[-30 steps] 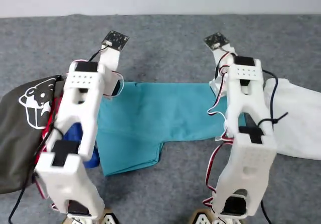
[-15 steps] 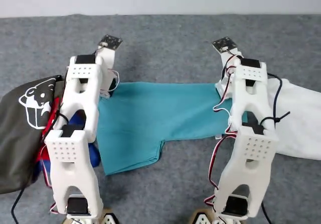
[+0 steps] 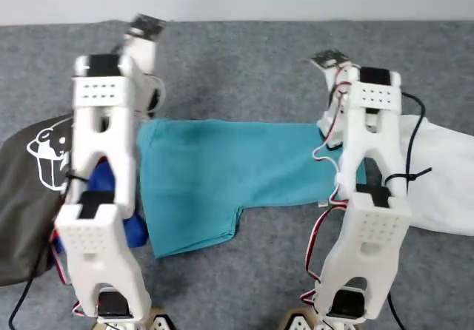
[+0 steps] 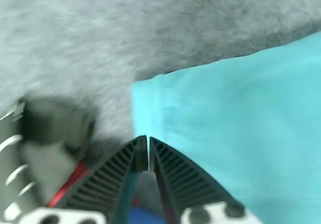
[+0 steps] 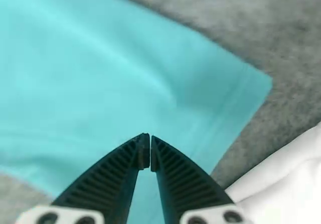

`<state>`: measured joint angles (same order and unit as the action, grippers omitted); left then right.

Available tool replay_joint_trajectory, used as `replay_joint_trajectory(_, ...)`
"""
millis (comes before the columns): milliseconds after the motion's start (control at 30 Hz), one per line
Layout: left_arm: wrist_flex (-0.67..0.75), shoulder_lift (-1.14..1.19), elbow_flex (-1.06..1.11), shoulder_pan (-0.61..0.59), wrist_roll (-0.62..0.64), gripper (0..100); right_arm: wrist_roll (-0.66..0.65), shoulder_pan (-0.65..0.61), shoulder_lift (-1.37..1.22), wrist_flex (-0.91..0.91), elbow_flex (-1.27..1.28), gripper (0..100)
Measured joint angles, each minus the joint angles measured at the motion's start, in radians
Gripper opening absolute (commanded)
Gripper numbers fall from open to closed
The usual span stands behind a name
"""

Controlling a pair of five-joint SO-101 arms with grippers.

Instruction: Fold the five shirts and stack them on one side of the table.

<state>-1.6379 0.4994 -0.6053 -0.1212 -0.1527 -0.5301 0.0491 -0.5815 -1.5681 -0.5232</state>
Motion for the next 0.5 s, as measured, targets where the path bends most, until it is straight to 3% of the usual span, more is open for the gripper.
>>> replay_joint_trajectory(300,-0.060,-0.112,0.000,-0.351,-0.031,1,0.000,-0.222,0.129,-0.183,0.000,1.4)
replay_joint_trajectory(500,-0.060,-0.114,0.000,-0.580,-0.112,1,0.000,-0.465,0.206,-0.183,0.092,17.1)
